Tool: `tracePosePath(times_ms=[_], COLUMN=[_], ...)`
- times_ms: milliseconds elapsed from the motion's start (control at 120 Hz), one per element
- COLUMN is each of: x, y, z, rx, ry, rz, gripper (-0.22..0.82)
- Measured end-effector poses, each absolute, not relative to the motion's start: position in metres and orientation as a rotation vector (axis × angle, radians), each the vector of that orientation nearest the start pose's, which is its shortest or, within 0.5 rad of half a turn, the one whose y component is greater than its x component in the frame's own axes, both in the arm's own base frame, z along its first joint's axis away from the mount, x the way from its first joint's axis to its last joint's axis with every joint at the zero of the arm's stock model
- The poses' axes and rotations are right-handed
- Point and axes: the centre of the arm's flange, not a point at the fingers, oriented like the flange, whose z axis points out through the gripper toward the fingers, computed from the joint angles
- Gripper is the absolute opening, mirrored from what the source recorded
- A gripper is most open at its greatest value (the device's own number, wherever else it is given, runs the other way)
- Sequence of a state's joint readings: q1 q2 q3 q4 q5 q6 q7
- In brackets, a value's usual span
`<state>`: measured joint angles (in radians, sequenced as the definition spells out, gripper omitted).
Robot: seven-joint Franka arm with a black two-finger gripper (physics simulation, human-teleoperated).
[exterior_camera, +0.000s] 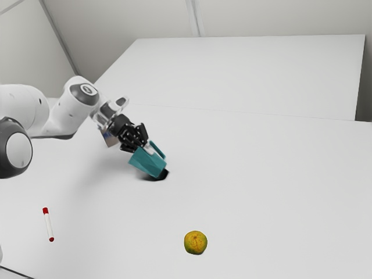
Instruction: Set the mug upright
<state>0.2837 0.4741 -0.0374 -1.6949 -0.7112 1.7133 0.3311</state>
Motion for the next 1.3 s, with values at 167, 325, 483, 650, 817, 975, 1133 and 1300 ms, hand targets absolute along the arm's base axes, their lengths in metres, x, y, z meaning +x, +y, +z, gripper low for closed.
tracePosePath(times_ms=[167,325,483,650,817,975,1133,1300], x=[0.624,0.628,0.630,0.611,0.595,0.577,0.560,0.554], y=[0.086,0.063,0.019,-0.034,-0.050,-0.057,-0.066,-0.068], z=[0.314,0.337,0.370,0.400,0.401,0.400,0.398,0.393], rx=[2.364,2.462,2.672,2.937,3.083,3.127,3.144,3.153], ry=[0.207,0.122,-0.072,-0.353,-0.480,-0.479,-0.440,-0.373], rz=[-0.281,-0.244,-0.159,-0.054,0.084,0.163,0.189,0.192], gripper=[-0.16,-0.17,-0.17,-0.17,-0.18,-0.18,-0.18,-0.18])
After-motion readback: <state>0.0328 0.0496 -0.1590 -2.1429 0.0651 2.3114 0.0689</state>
